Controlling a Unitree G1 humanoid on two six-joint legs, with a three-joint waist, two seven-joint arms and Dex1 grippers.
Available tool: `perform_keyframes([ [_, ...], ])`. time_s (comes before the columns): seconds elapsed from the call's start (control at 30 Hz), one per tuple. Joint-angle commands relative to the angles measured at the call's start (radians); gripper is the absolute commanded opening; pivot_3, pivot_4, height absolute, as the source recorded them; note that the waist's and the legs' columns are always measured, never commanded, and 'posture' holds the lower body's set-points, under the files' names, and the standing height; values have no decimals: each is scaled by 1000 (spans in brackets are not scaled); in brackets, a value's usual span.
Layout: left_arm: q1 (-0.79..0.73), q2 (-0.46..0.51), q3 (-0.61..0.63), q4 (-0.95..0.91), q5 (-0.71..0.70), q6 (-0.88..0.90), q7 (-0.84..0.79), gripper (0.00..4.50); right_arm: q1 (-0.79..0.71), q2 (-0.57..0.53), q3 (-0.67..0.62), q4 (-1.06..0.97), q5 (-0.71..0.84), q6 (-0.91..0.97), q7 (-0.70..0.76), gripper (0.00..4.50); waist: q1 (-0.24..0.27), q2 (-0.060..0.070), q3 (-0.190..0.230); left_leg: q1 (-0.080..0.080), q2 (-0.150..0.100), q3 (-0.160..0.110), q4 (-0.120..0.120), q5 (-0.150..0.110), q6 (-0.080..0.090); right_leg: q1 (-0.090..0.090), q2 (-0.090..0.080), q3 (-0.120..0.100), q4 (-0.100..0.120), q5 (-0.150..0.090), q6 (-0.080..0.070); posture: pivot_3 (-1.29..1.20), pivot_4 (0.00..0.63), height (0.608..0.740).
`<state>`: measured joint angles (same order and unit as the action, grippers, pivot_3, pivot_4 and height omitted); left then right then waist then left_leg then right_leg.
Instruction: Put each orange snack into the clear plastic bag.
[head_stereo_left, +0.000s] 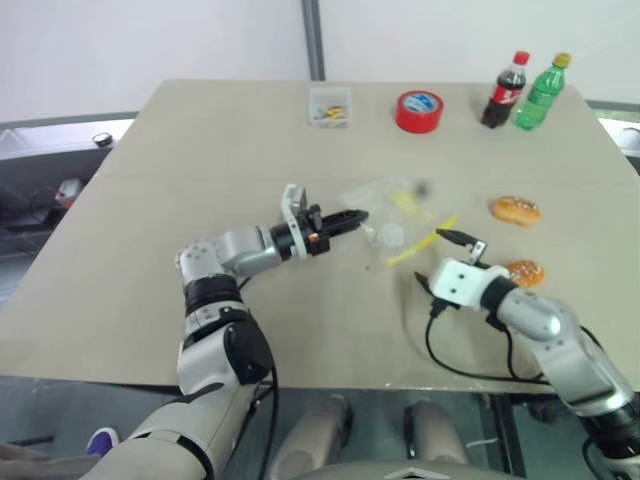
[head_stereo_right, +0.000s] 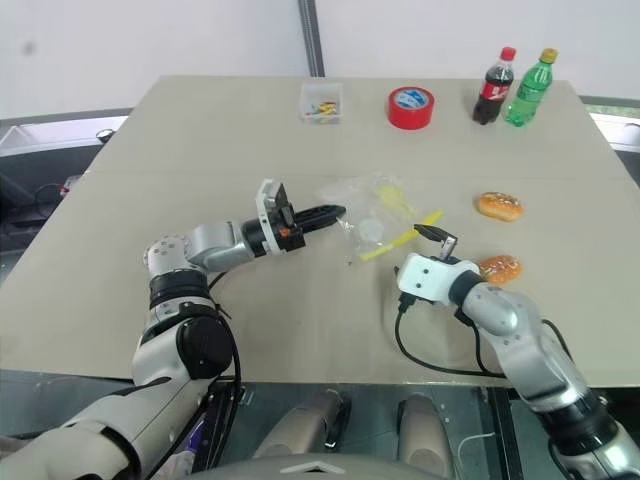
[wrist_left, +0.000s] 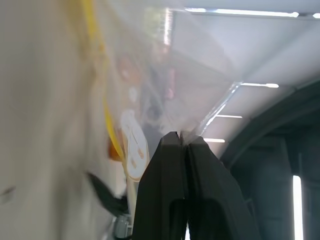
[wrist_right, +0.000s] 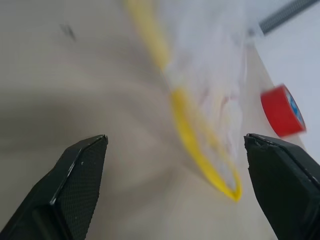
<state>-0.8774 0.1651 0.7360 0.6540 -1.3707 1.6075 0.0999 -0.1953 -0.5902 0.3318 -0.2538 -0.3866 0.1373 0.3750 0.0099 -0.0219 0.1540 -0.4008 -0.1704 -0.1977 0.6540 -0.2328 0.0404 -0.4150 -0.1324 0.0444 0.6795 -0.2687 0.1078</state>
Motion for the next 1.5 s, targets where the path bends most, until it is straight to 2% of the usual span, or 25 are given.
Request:
perform_keyframes([
  [0.03, -9, 13, -13, -26, -188, 7, 130, 93, -81, 66, 33, 130, -116, -60, -124, 4500, -12, -1, 0, 0, 1, 0, 0, 0, 0, 0, 0, 0, 0, 0, 0, 0, 150, 710],
  [0.13, 15, 19, -49, -54, -323, -18, 230, 93, -134, 131, 17, 204, -130, -83, -192, 4500, -20, -1, 0, 0, 1, 0, 1, 0, 0, 0, 1, 0, 1, 0, 0, 0, 150, 710],
  [0.23, 79, 37, -150, -140, -528, -112, 355, 93, -202, 188, 0, 295, -136, -99, -254, 4500, -26, -1, 0, 0, 1, 0, 2, 0, 0, 0, 2, 1, 2, 1, -1, 0, 150, 710],
  [0.3, 110, 43, -186, -198, -595, -170, 402, 93, -232, 208, -9, 346, -122, -118, -263, 4500, -26, -1, 0, 1, 1, 2, 2, 0, 0, 0, 1, 2, 2, 1, -2, 0, 150, 710],
  [0.4, 133, 34, -190, -256, -602, -212, 421, 0, -255, 216, -13, 403, -110, -150, -265, 3645, -23, -1, 0, 1, 1, 1, 3, 0, 0, 0, 4, 2, 2, 1, -2, 0, 150, 710],
  [0.5, 158, 26, -185, -315, -602, -235, 428, 0, -279, 216, -17, 464, -100, -201, -271, 2161, -23, -1, 0, 1, 1, 1, 3, 0, -1, 0, 4, 2, 2, 1, -2, 0, 150, 710],
  [0.67, 184, 12, -180, -382, -602, -268, 441, 0, -355, 239, -15, 583, -75, -297, -278, 182, -28, -1, 0, 1, 2, 2, 3, 0, -1, 0, 5, 3, 2, 2, -3, 0, 150, 710],
  [0.87, 226, 40, -198, -447, -602, -299, 456, 0, -451, 279, -43, 681, -8, -370, -265, 77, -31, -1, 0, 1, 5, 4, 3, 0, -2, 0, 8, 4, 2, 3, -4, 0, 150, 710],
  [0.97, 248, 114, -256, -501, -602, -337, 457, 0, -489, 287, -66, 716, 39, -387, -230, 77, -30, -1, 0, 1, 5, 3, 3, 0, -2, 0, 9, 4, 2, 3, -4, 0, 150, 710],
  [1.07, 266, 207, -324, -555, -549, -366, 419, 0, -544, 276, -78, 761, 58, -408, -203, 77, -34, -1, 0, 1, 6, 4, 3, 0, -2, 0, 9, 4, 1, 3, -5, 0, 150, 710],
  [1.1, 269, 225, -340, -568, -531, -377, 397, 515, -560, 272, -81, 778, 63, -415, -198, 0, -34, -1, 0, 1, 6, 4, 3, 0, -2, 0, 9, 4, 1, 3, -5, 0, 150, 710],
  [1.13, 274, 262, -364, -609, -481, -360, 343, 802, -580, 269, -83, 796, 66, -420, -190, 0, -36, -1, 0, 1, 6, 4, 3, 0, -2, 0, 9, 4, 1, 3, -5, 0, 150, 710],
  [1.2, 297, 352, -426, -739, -321, -334, 212, 1628, -622, 259, -85, 833, 66, -425, -175, 0, -43, -1, 0, 1, 6, 4, 3, 0, -2, 0, 10, 4, 1, 3, -5, 0, 150, 710],
  [1.27, 346, 468, -511, -920, -102, -398, 10, 2527, -667, 250, -82, 875, 61, -423, -156, 0, -51, -1, 0, 1, 6, 4, 2, 0, -2, -1, 10, 5, 1, 4, -5, 0, 150, 710],
  [1.33, 414, 599, -608, -1103, 116, -514, -205, 2527, -715, 246, -78, 917, 53, -421, -145, 0, -57, 0, 0, 1, 7, 6, -1, 0, -2, -1, 10, 6, -1, 3, -6, 0, 150, 710],
  [1.4, 466, 671, -663, -1221, 253, -618, -348, 2527, -755, 247, -72, 950, 45, -411, -135, 0, -55, 0, 1, 2, 8, 9, -5, 0, -2, -4, 11, 9, -1, 3, -6, 0, 150, 710],
  [1.5, 465, 695, -775, -1315, 457, -725, -395, 2527, -806, 258, -64, 996, 34, -384, -119, 0, -51, 1, 1, 2, 10, 9, -7, 0, -3, -5, 13, 9, -2, 4, -7, 0, 150, 710],
])
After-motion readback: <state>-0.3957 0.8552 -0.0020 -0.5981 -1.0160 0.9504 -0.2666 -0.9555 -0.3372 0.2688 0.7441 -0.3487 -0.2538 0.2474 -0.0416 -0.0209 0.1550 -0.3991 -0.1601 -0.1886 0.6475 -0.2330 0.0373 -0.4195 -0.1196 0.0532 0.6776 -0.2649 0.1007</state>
